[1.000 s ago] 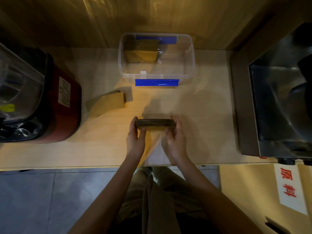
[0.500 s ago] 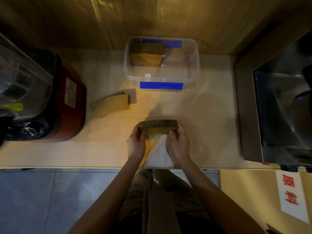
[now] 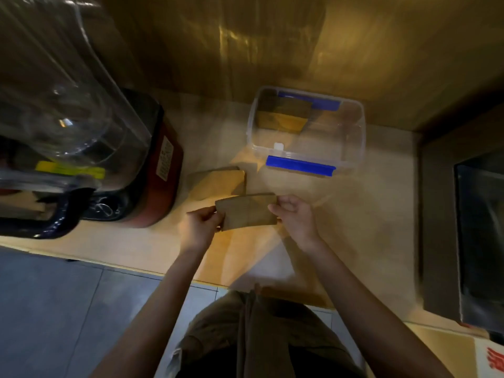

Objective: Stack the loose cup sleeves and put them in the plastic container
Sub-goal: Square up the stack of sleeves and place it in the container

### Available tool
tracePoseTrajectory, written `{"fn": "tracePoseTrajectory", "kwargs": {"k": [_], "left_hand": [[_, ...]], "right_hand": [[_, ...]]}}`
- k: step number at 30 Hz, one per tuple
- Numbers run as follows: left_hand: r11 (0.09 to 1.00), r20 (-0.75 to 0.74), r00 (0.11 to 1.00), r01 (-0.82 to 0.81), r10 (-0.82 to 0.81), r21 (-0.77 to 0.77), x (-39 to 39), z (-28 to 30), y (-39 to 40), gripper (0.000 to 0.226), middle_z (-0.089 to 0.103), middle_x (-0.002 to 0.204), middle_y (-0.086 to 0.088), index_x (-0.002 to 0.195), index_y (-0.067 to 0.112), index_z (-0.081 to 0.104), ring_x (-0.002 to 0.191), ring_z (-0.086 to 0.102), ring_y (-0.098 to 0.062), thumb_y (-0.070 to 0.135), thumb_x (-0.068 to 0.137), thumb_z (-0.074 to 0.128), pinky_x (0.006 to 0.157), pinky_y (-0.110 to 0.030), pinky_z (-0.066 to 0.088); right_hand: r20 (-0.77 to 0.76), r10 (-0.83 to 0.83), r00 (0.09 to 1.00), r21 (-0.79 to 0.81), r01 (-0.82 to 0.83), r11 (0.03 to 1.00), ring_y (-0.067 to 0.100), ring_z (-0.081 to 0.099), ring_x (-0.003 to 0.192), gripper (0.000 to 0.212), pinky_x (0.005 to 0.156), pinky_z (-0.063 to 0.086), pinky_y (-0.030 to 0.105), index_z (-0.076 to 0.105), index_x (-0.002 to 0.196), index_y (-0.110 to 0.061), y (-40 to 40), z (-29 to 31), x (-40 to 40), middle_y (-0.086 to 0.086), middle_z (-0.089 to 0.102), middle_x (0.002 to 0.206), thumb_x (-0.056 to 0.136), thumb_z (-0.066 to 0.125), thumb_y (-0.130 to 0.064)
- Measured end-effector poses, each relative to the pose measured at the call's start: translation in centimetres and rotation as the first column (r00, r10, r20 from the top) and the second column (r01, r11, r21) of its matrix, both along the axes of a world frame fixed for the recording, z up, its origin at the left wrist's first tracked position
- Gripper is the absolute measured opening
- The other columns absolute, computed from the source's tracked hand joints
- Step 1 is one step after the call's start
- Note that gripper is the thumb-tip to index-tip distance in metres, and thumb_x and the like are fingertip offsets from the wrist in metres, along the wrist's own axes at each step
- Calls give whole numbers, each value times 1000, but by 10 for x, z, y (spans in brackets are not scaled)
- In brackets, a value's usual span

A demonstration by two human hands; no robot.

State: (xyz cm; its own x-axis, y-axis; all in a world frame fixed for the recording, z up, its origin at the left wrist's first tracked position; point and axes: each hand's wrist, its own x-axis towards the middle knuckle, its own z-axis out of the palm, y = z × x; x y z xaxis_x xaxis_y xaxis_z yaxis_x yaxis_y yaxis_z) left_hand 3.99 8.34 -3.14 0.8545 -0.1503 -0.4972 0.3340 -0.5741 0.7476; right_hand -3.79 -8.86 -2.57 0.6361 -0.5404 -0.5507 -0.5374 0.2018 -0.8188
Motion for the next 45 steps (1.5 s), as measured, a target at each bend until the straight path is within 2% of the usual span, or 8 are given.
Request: {"fn": "tracePoseTrajectory", "kwargs": {"k": [3,8,13,21,24,28,35,45], "left_hand": [[998,0,998,-62,62,12,22,3,12,16,62,44,14,79,10,74,60,65,-15,23,73,68,79,-45,56],[989,101,988,-127,118,82,41,5,15,25,71,83,-23,90,4,71,82,66,-37,23,84,57,80,-47,52],[979,104,992,-91,73,184,50,-5,6,35,65,105,-28,99,-4,63,101,58,-40,27,89,49,83,-40,45],[961,41,999,-30,19,275,58,-23,2,44,51,128,-29,120,-5,50,120,44,-40,26,89,47,97,-40,37],[968,18,999,-49,46,247,58,-27,3,46,53,127,-26,124,-1,48,118,47,-40,28,89,48,95,-40,38],[976,-17,994,-99,105,193,55,-27,5,60,47,135,-24,136,5,34,124,43,-38,35,87,50,101,-41,37],[980,-54,984,-161,168,117,61,-27,3,63,48,136,-18,136,9,35,122,46,-36,34,83,57,101,-46,41],[952,-192,942,-295,276,-79,65,-29,5,51,61,104,-10,115,12,55,99,61,-32,15,68,74,89,-46,52]], "right_hand": [[-14,-9,1000,156,12,988,11,57,65,15,54,49,18,61,77,-12,6,4,29,3,61,74,79,65,2],[-58,-33,998,84,38,996,20,58,72,21,58,52,28,62,94,-6,19,-1,69,3,59,74,75,69,0],[-111,7,994,-80,-16,997,22,60,80,16,85,52,48,65,86,-13,27,-11,93,-2,61,72,73,71,-8],[-90,208,974,-373,-226,900,15,54,72,8,56,36,14,67,85,0,31,-17,103,8,62,76,81,63,-6],[-65,257,964,-375,-263,889,13,55,76,10,63,38,10,65,90,-2,30,-20,104,7,62,81,82,63,-7],[-4,142,990,-267,-138,954,15,57,88,14,74,41,18,58,93,-16,26,-21,101,2,60,91,82,64,-11],[-109,81,991,256,-50,965,10,55,88,19,96,42,32,56,85,-23,18,-20,105,-9,58,83,81,65,-7],[-133,160,978,312,-112,943,13,59,89,28,71,44,22,60,107,-9,14,-21,102,2,64,93,80,65,-5]]}}
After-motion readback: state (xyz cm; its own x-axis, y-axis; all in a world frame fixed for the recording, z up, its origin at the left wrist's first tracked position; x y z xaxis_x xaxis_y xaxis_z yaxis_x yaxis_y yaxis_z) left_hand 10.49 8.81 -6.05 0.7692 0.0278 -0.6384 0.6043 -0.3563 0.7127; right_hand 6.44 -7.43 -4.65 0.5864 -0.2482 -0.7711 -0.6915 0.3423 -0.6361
